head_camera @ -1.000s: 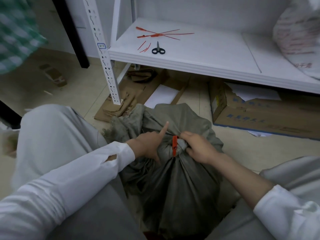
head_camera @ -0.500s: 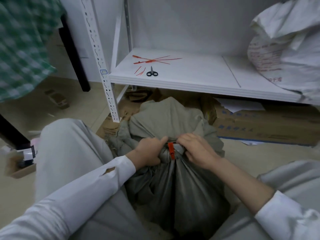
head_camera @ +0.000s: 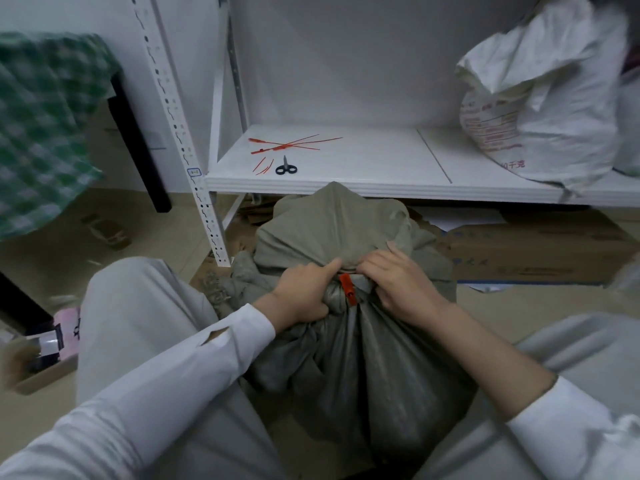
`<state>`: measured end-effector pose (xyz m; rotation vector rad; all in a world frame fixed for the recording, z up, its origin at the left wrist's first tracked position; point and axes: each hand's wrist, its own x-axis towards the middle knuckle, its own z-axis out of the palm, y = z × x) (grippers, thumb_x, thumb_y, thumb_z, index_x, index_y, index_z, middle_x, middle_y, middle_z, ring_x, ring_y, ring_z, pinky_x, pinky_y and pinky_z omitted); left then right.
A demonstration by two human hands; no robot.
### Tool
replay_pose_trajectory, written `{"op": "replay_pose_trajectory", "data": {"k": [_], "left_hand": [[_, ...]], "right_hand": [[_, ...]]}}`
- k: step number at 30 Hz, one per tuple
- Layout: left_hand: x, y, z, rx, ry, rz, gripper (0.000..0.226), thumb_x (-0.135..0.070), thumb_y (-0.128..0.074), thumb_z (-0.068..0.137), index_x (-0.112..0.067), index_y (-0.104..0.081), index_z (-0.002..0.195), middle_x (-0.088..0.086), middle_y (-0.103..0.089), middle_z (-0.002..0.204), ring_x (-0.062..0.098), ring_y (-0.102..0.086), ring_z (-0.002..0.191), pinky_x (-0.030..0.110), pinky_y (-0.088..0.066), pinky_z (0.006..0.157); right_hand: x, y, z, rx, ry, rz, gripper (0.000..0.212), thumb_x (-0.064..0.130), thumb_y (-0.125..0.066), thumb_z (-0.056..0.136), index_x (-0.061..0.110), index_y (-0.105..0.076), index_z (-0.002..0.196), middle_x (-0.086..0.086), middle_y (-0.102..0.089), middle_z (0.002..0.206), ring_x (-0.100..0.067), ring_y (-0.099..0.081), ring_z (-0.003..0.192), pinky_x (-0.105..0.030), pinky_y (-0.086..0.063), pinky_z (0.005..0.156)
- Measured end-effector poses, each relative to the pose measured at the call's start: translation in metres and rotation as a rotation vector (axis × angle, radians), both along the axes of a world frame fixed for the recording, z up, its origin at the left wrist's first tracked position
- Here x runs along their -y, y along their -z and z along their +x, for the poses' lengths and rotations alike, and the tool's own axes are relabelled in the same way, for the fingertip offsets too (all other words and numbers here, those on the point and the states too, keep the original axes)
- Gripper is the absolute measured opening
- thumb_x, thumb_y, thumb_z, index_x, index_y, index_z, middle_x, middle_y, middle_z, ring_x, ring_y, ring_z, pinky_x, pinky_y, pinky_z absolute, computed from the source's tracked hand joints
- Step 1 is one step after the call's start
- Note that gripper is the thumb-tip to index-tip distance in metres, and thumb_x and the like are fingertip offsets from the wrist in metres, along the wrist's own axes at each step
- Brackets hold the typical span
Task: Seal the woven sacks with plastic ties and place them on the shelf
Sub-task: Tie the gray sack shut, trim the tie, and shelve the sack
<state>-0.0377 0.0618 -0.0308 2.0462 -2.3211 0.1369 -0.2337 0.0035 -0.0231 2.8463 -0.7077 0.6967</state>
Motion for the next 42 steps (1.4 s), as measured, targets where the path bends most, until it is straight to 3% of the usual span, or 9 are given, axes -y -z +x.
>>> {"op": "replay_pose_trajectory", "data": {"k": [15, 19, 23, 26, 31, 35, 37, 40, 42], "left_hand": [[-0.014, -0.051, -0.008, 0.183, 0.037, -0.235, 0.057, -0.022, -0.058, 0.073, -0.02, -0.041, 0.127, 0.009, -0.067, 0.096, 0.039, -0.063, 0.086, 0.032, -0.031, 0.056], [-0.02, -0.057, -0.002, 0.171, 0.081, -0.316, 0.06, -0.021, -0.069, 0.053, -0.018, -0.054, 0.111, 0.006, -0.065, 0.075, 0.036, -0.063, 0.057, 0.03, -0.039, 0.043], [-0.025, -0.068, 0.005, 0.164, 0.119, -0.432, 0.068, -0.021, -0.076, 0.041, -0.02, -0.047, 0.102, 0.003, -0.059, 0.064, 0.029, -0.056, 0.039, 0.021, -0.03, 0.036], [-0.023, -0.087, 0.011, 0.17, 0.153, -0.586, 0.059, -0.02, -0.065, 0.042, -0.02, -0.044, 0.097, 0.005, -0.056, 0.062, 0.027, -0.052, 0.035, 0.02, -0.025, 0.036], [0.002, -0.142, 0.014, 0.236, 0.176, -0.819, 0.038, -0.019, -0.047, 0.057, -0.019, -0.042, 0.095, 0.004, -0.054, 0.064, 0.025, -0.046, 0.033, 0.021, -0.022, 0.037], [0.038, -0.19, 0.003, 0.331, 0.156, -0.867, 0.053, -0.019, -0.075, 0.049, -0.019, -0.047, 0.094, 0.003, -0.054, 0.062, 0.024, -0.047, 0.032, 0.02, -0.015, 0.041], [0.062, -0.212, -0.006, 0.356, 0.186, -0.91, 0.044, -0.017, -0.08, 0.046, -0.018, -0.061, 0.086, 0.003, -0.054, 0.059, 0.023, -0.048, 0.03, 0.018, -0.015, 0.04], [0.098, -0.241, -0.023, 0.395, 0.215, -0.941, 0.014, -0.017, -0.061, 0.062, -0.019, -0.069, 0.073, 0.001, -0.053, 0.054, 0.022, -0.047, 0.028, 0.016, -0.022, 0.034], [0.122, -0.254, -0.032, 0.398, 0.194, -0.891, 0.027, -0.018, -0.044, 0.068, -0.021, -0.07, 0.071, 0.0, -0.053, 0.052, 0.022, -0.047, 0.027, 0.015, -0.024, 0.033]], "right_hand": [[0.005, -0.029, -0.002, 0.182, -0.101, -0.272, 0.023, -0.003, -0.046, 0.083, 0.005, -0.065, 0.094, -0.01, -0.063, 0.095, -0.028, -0.06, 0.092, -0.056, -0.041, 0.1], [0.002, -0.041, 0.001, 0.198, -0.115, -0.369, 0.02, -0.008, -0.054, 0.081, 0.005, -0.065, 0.092, -0.01, -0.064, 0.093, -0.028, -0.061, 0.091, -0.056, -0.041, 0.102], [-0.001, -0.061, 0.007, 0.215, -0.147, -0.452, 0.021, -0.01, -0.052, 0.083, 0.003, -0.066, 0.091, -0.012, -0.065, 0.095, -0.029, -0.062, 0.093, -0.057, -0.038, 0.104], [0.0, -0.083, 0.01, 0.309, -0.152, -0.51, 0.025, -0.007, -0.044, 0.093, 0.0, -0.067, 0.088, -0.014, -0.067, 0.095, -0.03, -0.063, 0.094, -0.061, -0.039, 0.102], [0.01, -0.131, 0.012, 0.513, -0.101, -0.617, 0.013, -0.012, -0.06, 0.085, 0.0, -0.064, 0.087, -0.016, -0.068, 0.092, -0.031, -0.062, 0.093, -0.064, -0.038, 0.101], [0.036, -0.167, 0.001, 0.593, -0.045, -0.634, 0.021, -0.006, -0.048, 0.093, -0.001, -0.065, 0.081, -0.015, -0.067, 0.092, -0.029, -0.059, 0.092, -0.063, -0.038, 0.101], [0.053, -0.183, -0.006, 0.619, 0.009, -0.639, 0.022, -0.006, -0.047, 0.093, -0.001, -0.064, 0.08, -0.015, -0.066, 0.091, -0.028, -0.058, 0.092, -0.062, -0.039, 0.1], [0.084, -0.209, -0.014, 0.624, 0.088, -0.634, 0.013, -0.011, -0.057, 0.083, 0.0, -0.062, 0.079, -0.016, -0.065, 0.092, -0.027, -0.056, 0.093, -0.06, -0.042, 0.097], [0.107, -0.221, -0.018, 0.601, 0.124, -0.624, 0.011, -0.01, -0.056, 0.081, 0.0, -0.061, 0.08, -0.015, -0.065, 0.093, -0.029, -0.057, 0.092, -0.058, -0.043, 0.097]]}}
